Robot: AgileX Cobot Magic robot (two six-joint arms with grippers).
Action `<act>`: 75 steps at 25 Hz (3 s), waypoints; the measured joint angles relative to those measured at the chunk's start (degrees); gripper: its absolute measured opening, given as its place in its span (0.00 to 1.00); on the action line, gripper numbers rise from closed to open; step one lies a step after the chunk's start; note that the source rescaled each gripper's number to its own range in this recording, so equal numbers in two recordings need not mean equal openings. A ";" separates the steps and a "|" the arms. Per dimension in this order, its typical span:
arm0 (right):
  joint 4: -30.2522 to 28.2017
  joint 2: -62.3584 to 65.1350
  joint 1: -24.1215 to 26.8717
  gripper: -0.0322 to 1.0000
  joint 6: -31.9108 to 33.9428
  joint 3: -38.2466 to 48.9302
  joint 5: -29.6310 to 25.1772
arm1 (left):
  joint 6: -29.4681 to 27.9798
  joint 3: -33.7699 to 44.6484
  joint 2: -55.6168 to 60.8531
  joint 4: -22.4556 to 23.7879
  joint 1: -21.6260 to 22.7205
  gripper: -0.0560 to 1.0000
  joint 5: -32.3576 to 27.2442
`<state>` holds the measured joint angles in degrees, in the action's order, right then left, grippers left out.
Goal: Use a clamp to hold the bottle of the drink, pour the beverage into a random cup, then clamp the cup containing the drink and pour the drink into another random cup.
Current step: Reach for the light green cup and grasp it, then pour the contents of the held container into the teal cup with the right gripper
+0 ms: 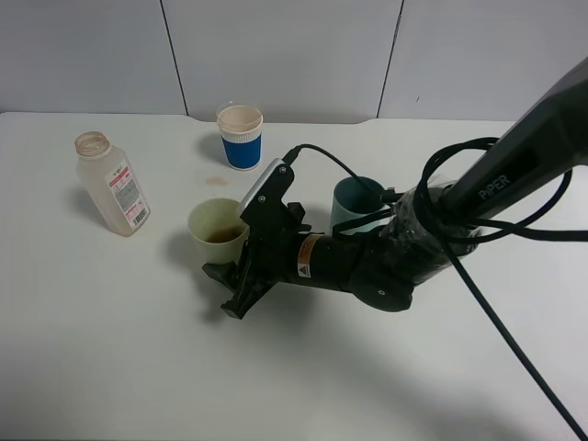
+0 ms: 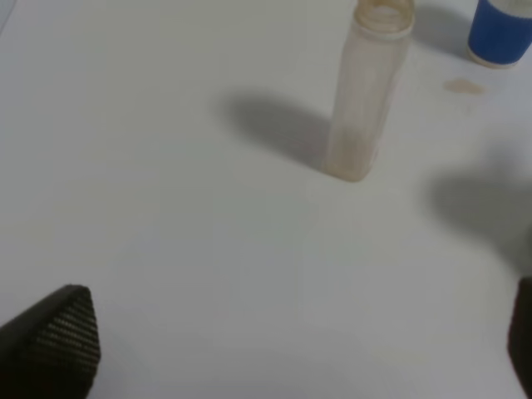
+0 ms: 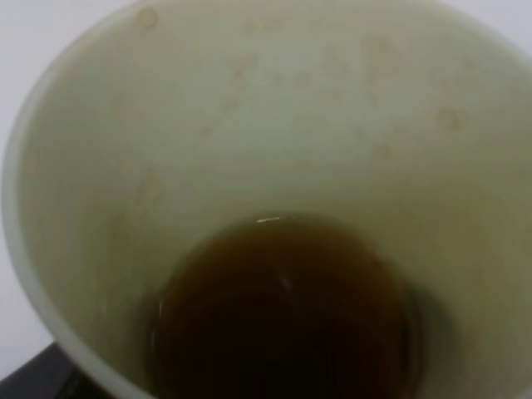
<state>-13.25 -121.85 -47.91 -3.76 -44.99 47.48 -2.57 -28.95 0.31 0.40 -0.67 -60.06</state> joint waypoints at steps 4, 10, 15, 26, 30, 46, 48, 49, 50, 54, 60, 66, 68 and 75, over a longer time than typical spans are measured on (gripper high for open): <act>0.00 0.00 0.00 0.07 0.00 0.00 0.24 | 0.00 0.00 0.00 0.00 0.00 1.00 0.00; 0.87 1.29 0.00 0.07 2.16 0.05 -1.60 | 0.00 0.00 0.00 0.00 0.00 1.00 0.00; 1.42 5.44 0.11 0.07 2.54 0.10 -5.55 | 0.00 0.00 0.00 0.00 0.00 1.00 0.00; 3.28 17.78 4.54 0.07 6.14 0.20 -16.07 | 0.00 0.00 0.00 0.00 0.00 1.00 0.00; 1.83 20.62 7.45 0.07 10.29 0.20 -17.63 | 0.00 0.00 0.00 0.00 0.00 1.00 -0.07; -29.39 33.94 26.44 0.07 42.77 0.20 -32.94 | 0.00 0.00 0.00 0.00 0.00 1.00 -0.07; -37.15 35.03 27.16 0.07 48.91 0.25 -35.89 | 0.00 0.00 0.00 0.00 0.00 1.00 -0.07; -40.91 35.40 27.24 0.07 51.91 0.25 -37.26 | 0.00 0.00 0.00 0.00 0.00 1.00 -0.07; -45.11 35.74 27.24 0.07 55.46 0.13 -38.59 | 0.00 0.00 0.00 0.00 0.00 1.00 -0.07; -66.73 36.73 27.24 0.07 75.23 -0.89 -43.98 | 0.00 0.00 0.00 0.00 0.00 1.00 -0.07; -84.25 38.02 27.24 0.07 93.54 -0.95 -47.83 | 0.00 0.00 0.00 0.00 0.00 1.00 -0.07; -85.62 38.04 27.24 0.07 94.10 -0.95 -51.28 | 0.00 0.00 0.00 0.00 0.00 1.00 -0.07; -85.62 38.04 27.24 0.07 90.52 -0.95 -51.37 | 0.00 0.00 0.00 0.00 0.00 1.00 -0.07; -85.62 38.04 27.24 0.07 77.02 -0.95 -51.48 | 0.00 0.00 0.00 0.00 0.00 1.00 -0.07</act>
<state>-98.87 -83.81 -20.67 73.26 -45.94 -3.99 -2.57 -28.95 0.31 0.40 -0.67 -60.12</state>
